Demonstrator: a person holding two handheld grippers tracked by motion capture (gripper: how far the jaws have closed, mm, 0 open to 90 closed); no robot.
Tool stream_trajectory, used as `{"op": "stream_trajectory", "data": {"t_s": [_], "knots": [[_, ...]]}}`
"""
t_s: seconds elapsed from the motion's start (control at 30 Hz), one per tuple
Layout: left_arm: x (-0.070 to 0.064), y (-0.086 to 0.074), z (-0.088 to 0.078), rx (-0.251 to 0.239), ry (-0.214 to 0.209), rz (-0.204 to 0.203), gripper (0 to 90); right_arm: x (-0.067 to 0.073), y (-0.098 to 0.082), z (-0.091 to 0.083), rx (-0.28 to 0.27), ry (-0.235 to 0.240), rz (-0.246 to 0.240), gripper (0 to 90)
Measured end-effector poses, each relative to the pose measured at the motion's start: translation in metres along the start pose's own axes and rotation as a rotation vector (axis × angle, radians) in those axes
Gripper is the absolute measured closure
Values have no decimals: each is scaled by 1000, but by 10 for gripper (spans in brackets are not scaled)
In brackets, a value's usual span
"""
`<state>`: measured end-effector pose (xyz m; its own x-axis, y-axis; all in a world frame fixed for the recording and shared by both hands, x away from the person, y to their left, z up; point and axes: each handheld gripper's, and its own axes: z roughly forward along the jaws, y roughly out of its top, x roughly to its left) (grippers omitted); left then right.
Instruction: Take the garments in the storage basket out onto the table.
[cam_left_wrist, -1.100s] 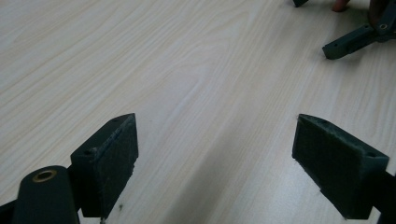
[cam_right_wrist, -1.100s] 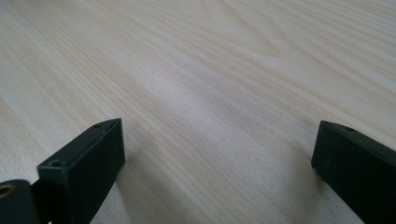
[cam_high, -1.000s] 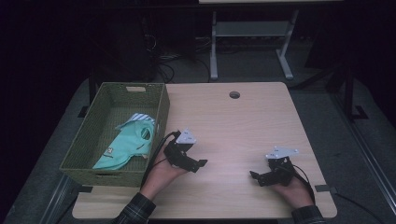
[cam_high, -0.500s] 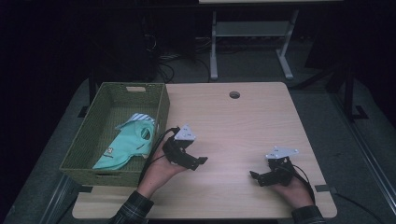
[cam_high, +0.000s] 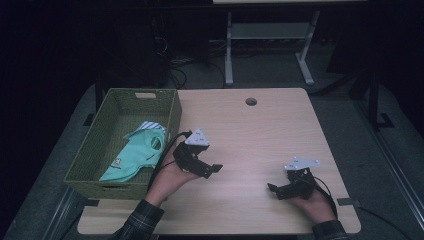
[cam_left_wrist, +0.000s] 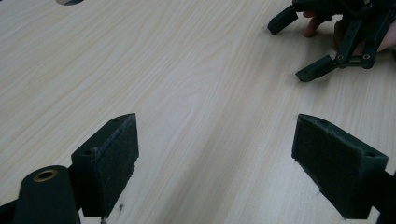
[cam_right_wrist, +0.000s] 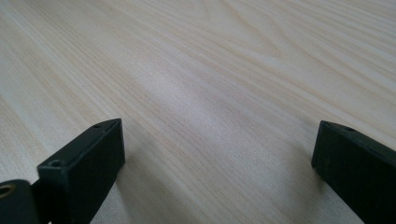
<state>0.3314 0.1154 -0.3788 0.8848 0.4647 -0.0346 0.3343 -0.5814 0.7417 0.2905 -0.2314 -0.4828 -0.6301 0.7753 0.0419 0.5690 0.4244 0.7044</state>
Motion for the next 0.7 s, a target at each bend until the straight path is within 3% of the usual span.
{"op": "stream_trajectory", "data": {"t_s": [0.33,0.7], "knots": [[5,8,-2,14,-24,20,143,0,0,0,0,0,-1,23],[11,12,-14,25,-20,31,143,0,0,0,2,0,-1,23]]}}
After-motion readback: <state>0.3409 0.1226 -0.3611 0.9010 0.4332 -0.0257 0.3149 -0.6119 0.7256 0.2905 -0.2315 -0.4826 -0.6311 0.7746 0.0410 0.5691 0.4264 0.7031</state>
